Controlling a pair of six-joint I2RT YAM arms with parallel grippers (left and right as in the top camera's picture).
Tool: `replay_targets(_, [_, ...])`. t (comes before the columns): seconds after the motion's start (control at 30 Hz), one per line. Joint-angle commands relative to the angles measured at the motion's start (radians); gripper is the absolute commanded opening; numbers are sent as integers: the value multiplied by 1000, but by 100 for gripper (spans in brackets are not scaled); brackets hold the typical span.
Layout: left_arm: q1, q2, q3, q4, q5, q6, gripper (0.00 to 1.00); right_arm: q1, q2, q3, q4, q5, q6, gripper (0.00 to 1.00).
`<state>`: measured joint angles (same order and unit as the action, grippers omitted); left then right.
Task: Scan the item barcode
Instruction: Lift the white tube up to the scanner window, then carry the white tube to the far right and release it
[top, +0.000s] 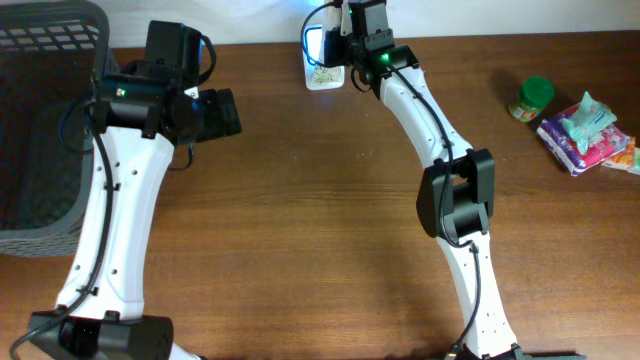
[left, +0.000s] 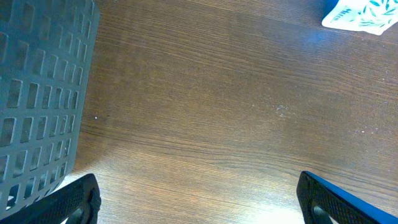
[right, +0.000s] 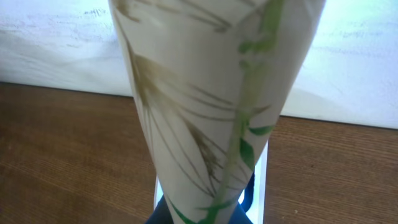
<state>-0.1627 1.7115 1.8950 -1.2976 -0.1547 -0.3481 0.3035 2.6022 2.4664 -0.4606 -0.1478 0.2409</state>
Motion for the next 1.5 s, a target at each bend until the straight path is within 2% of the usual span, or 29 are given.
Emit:
replay_targets(0.0, [-5,2,1,1,-7,5,99,-41,-139,20,-17,35,12,4])
replay_targets(0.23, [-5,2,1,1,-7,5,99,-242,-260,20,-310,108,11,4])
replay_targets(0.3, [-5,2,1,1,-7,5,99,-328,-272,20,-413,142,12,4])
replay_targets(0.47, [-5,2,1,1,-7,5,99,-562,-273,19,-670,378,12,4])
replay_targets(0.6, [-5,1,1,1,-7,5,99,-720,-272,19,-772,388,12,4])
replay_targets(0.87, [-5,2,1,1,-7,5,99,-946,-259,-8,-838,393,83,4])
replay_targets(0.93, [-5,2,1,1,-7,5,99,-977,-245,-49,-846,396,105,4])
replay_targets(1.07, [-5,2,1,1,-7,5,99,-1014,-240,-207,-787,388,266,4])
replay_targets(1.13, [-5,1,1,1,-7,5,99,-1014,-240,-260,-748,389,266,4])
replay_targets(1.17, [-5,2,1,1,-7,5,99,-1014,-240,-267,-739,389,266,8])
replay_targets(1.2, [-5,2,1,1,-7,5,99,-1014,-240,-266,-735,389,265,38])
replay_targets(1.23, [-5,2,1,1,-7,5,99,-1014,-241,-250,-740,388,238,63])
replay_targets(1.27, [-5,2,1,1,-7,5,99,-1014,-245,-242,-744,389,223,69])
replay_targets(1.33, [-5,1,1,1,-7,5,99,-1012,-271,-216,-761,388,201,89])
replay_targets(1.47, [-5,2,1,1,-7,5,99,-1010,-440,-185,-787,334,213,96])
